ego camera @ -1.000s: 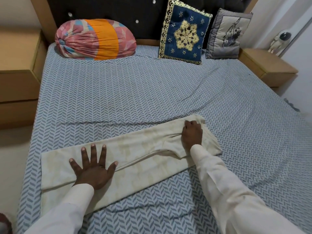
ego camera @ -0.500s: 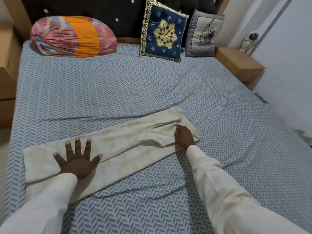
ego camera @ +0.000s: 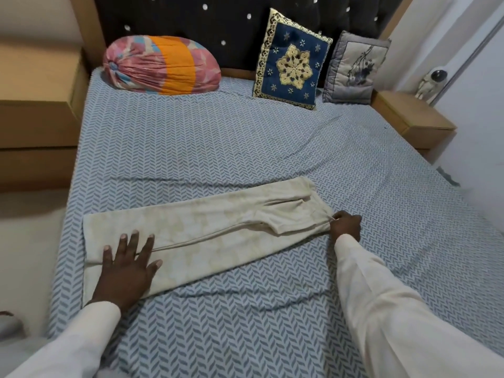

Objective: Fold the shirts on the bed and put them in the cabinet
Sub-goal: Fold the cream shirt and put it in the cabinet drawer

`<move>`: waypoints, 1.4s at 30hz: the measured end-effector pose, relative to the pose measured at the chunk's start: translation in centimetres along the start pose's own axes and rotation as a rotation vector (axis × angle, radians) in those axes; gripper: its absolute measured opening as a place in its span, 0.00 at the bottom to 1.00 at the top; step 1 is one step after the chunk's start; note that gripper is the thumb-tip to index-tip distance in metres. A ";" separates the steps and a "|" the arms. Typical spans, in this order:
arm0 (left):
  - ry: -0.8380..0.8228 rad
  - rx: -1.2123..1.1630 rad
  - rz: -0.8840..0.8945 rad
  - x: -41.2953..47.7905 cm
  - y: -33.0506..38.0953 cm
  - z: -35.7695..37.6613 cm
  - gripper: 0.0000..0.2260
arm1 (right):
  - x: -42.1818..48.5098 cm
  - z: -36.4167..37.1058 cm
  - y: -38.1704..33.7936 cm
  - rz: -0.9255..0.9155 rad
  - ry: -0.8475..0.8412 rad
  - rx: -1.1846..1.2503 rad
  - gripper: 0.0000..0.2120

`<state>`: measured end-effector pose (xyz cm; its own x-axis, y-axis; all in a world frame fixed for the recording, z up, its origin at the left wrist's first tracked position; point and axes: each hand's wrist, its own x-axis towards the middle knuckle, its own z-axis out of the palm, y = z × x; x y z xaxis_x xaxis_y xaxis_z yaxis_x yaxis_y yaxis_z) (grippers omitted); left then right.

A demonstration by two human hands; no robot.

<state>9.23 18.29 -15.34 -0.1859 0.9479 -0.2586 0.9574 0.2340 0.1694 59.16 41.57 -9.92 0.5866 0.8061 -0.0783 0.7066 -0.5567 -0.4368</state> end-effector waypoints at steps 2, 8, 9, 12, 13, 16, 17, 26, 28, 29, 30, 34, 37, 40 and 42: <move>0.003 0.018 -0.029 0.1 0.0 0.3 0.39 | 0.6 -0.2 -0.9 -0.030 0.029 0.015 0.06; -0.013 0.061 -0.072 0.1 0.5 0.0 0.39 | 1.0 1.1 -1.4 -0.060 -0.183 -0.249 0.17; -0.020 0.059 -0.074 0.2 0.6 -0.2 0.39 | 0.7 1.2 -1.9 -0.047 -0.137 -0.270 0.18; -0.039 0.060 -0.081 0.0 0.9 -0.4 0.39 | -0.3 1.5 -3.7 -0.190 0.012 -0.151 0.18; -0.039 0.066 -0.086 -0.1 1.0 -0.4 0.39 | -0.5 1.6 -4.3 -0.255 0.007 -0.103 0.18; -0.038 0.064 -0.102 -0.1 1.1 -0.6 0.35 | -0.3 2.6 -6.1 -0.303 -0.142 -0.044 0.17; -0.043 0.073 -0.105 -0.1 1.1 -0.6 0.32 | 0.1 3.0 -6.4 -0.284 -0.201 -0.056 0.17; -0.127 0.030 -0.110 -0.1 1.3 -0.9 0.30 | 1.6 4.2 -8.0 -0.139 -0.147 -0.022 0.15; -0.136 0.031 -0.104 0.2 1.4 -0.7 0.29 | 2.3 4.4 -7.8 -0.171 -0.131 0.022 0.13; -0.130 0.027 -0.110 0.2 1.2 -0.8 0.29 | 2.3 4.4 -8.0 -0.187 -0.154 0.027 0.12; -0.127 0.024 -0.113 0.2 1.2 -0.7 0.30 | 2.2 4.5 -7.7 -0.187 -0.180 0.033 0.12; -0.145 -0.002 -0.117 0.2 1.1 -0.6 0.30 | 1.4 3.5 -7.2 -0.159 -0.069 0.119 0.14; -0.124 0.028 -0.118 0.3 1.1 -0.6 0.29 | 1.1 2.9 -5.7 -0.148 -0.180 0.006 0.16; -0.118 0.074 -0.137 0.4 1.5 -0.9 0.29 | 1.1 1.8 -5.1 -0.160 -0.301 -0.024 0.22; -0.100 0.069 -0.140 0.2 1.6 -0.9 0.29 | 0.3 1.3 -5.3 -0.191 -0.224 -0.002 0.23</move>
<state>10.54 19.08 -14.28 -0.2992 0.8802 -0.3685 0.9371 0.3438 0.0601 55.03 45.06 -8.82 0.3413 0.9204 -0.1907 0.7966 -0.3910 -0.4610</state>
